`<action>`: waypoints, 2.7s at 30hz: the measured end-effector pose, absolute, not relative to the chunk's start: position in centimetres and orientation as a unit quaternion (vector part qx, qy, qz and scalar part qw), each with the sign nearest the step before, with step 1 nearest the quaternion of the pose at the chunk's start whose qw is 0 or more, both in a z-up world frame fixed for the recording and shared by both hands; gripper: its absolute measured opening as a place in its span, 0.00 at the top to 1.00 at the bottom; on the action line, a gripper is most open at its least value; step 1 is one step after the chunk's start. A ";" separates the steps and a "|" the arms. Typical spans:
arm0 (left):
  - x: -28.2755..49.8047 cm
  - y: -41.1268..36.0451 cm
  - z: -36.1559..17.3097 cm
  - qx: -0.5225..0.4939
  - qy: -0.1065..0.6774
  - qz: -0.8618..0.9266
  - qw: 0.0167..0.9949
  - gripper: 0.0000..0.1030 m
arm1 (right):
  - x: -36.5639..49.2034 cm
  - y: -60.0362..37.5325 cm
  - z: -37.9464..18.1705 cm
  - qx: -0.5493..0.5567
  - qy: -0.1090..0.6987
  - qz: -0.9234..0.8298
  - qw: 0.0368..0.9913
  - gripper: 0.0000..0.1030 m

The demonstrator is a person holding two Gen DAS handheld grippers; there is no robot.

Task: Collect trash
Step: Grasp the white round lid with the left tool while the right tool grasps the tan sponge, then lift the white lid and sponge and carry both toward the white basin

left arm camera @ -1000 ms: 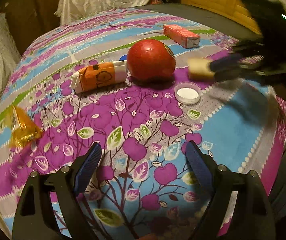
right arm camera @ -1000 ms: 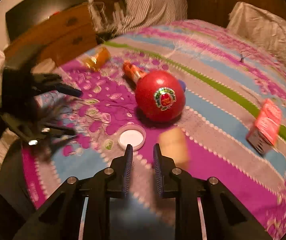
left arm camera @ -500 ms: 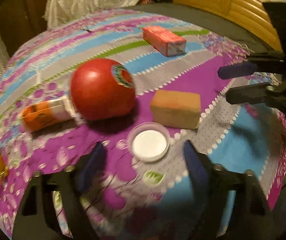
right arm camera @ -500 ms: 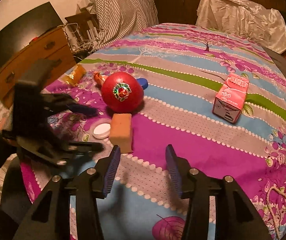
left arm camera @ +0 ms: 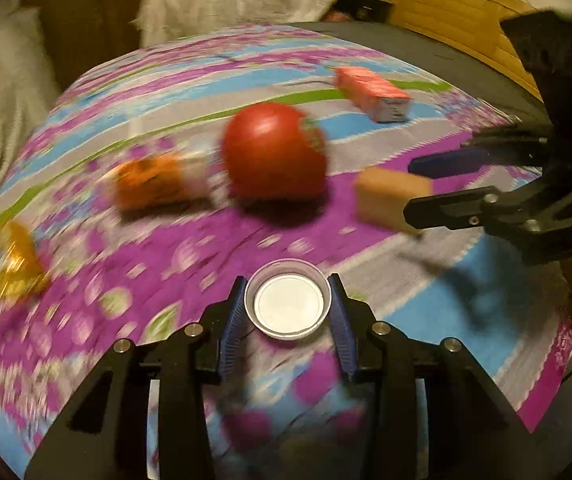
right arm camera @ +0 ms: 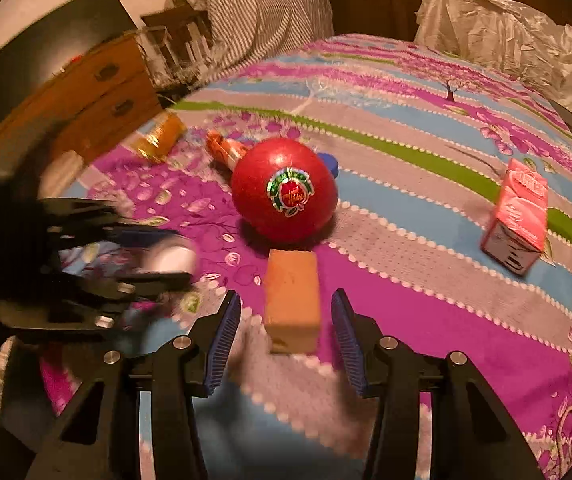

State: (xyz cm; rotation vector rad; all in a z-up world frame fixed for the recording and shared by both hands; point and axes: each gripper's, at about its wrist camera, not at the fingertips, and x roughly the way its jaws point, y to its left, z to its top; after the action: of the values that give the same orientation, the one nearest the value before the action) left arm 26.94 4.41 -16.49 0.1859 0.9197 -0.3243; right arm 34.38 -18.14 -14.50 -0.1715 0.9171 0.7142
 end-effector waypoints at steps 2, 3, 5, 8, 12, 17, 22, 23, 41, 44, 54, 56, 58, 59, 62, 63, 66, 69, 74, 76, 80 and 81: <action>26.5 5.7 -16.5 0.076 0.440 -0.126 0.886 0.63 | 34.7 -17.0 -15.2 -0.089 0.436 0.321 0.836 0.53; 26.3 6.2 -16.5 0.065 0.438 -0.111 0.890 0.63 | 34.9 -16.5 -15.6 -0.094 0.436 0.310 0.840 0.53; 26.0 6.7 -16.4 0.051 0.433 -0.087 0.896 0.63 | 34.9 -16.1 -16.3 -0.100 0.437 0.293 0.844 0.70; 25.4 7.1 -16.0 0.040 0.421 -0.060 0.904 0.63 | 33.7 -15.6 -16.4 -0.108 0.417 0.262 0.864 0.73; 24.3 7.1 -14.7 0.025 0.394 -0.017 0.919 0.63 | 31.4 -16.4 -14.4 -0.075 0.368 0.227 0.898 0.74; 21.6 5.6 -11.1 0.015 0.334 0.027 0.942 0.63 | 26.6 -17.1 -10.3 -0.035 0.281 0.173 0.943 0.74; 18.7 3.8 -7.7 0.015 0.264 0.050 0.963 0.62 | 22.3 -18.3 -7.1 -0.017 0.216 0.130 0.968 0.74; 18.2 3.7 -7.2 0.013 0.254 0.051 0.966 0.62 | 21.1 -18.6 -6.4 -0.017 0.200 0.119 0.972 0.74; 14.3 2.1 -4.1 0.005 0.199 0.057 0.978 0.62 | 15.6 -20.5 -2.9 -0.014 0.143 0.082 0.986 0.73; 14.4 3.5 -3.7 0.000 0.197 0.071 0.978 0.62 | 15.6 -19.5 -2.2 -0.019 0.140 0.097 0.985 0.73; 13.9 11.1 -1.6 -0.016 0.184 0.142 0.973 0.62 | 17.1 -11.7 0.8 -0.032 0.123 0.171 0.977 0.73; 13.7 13.1 -1.1 -0.020 0.180 0.159 0.971 0.62 | 17.4 -9.5 1.4 -0.035 0.120 0.187 0.974 0.73; 13.5 14.8 -0.6 -0.022 0.177 0.175 0.968 0.62 | 17.6 -7.5 1.9 -0.038 0.118 0.202 0.972 0.73; 13.4 15.5 -0.4 -0.023 0.177 0.181 0.967 0.62 | 17.7 -6.0 2.2 -0.039 0.117 0.214 0.969 0.73; 12.9 18.3 0.2 -0.026 0.175 0.206 0.962 0.62 | 17.7 -2.5 2.9 -0.043 0.116 0.240 0.963 0.73; 12.7 19.3 0.4 -0.026 0.174 0.216 0.960 0.62 | 17.7 -1.3 3.2 -0.045 0.117 0.249 0.960 0.73; 11.9 22.2 0.9 -0.031 0.174 0.241 0.954 0.62 | 17.6 2.9 4.0 -0.054 0.121 0.280 0.951 0.73; 11.0 24.7 1.2 -0.037 0.176 0.263 0.948 0.62 | 17.2 7.1 4.6 -0.063 0.124 0.309 0.941 0.73; 9.3 29.3 1.5 -0.052 0.180 0.299 0.936 0.62 | 16.2 14.1 5.7 -0.077 0.131 0.352 0.924 0.73; 8.7 30.9 1.6 -0.057 0.182 0.308 0.932 0.62 | 15.6 16.9 5.9 -0.084 0.135 0.369 0.916 0.73; 7.5 34.0 1.5 -0.067 0.189 0.330 0.922 0.62 | 14.4 21.5 6.3 -0.097 0.144 0.395 0.902 0.73; 7.4 34.9 1.5 -0.071 0.190 0.335 0.920 0.62 | 14.2 22.8 6.3 -0.101 0.146 0.402 0.898 0.73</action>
State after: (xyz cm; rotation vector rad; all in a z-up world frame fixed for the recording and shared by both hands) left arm 7.41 34.94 1.52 -0.1453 0.3911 0.6875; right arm 14.23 22.75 6.33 -0.2086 0.3033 0.8321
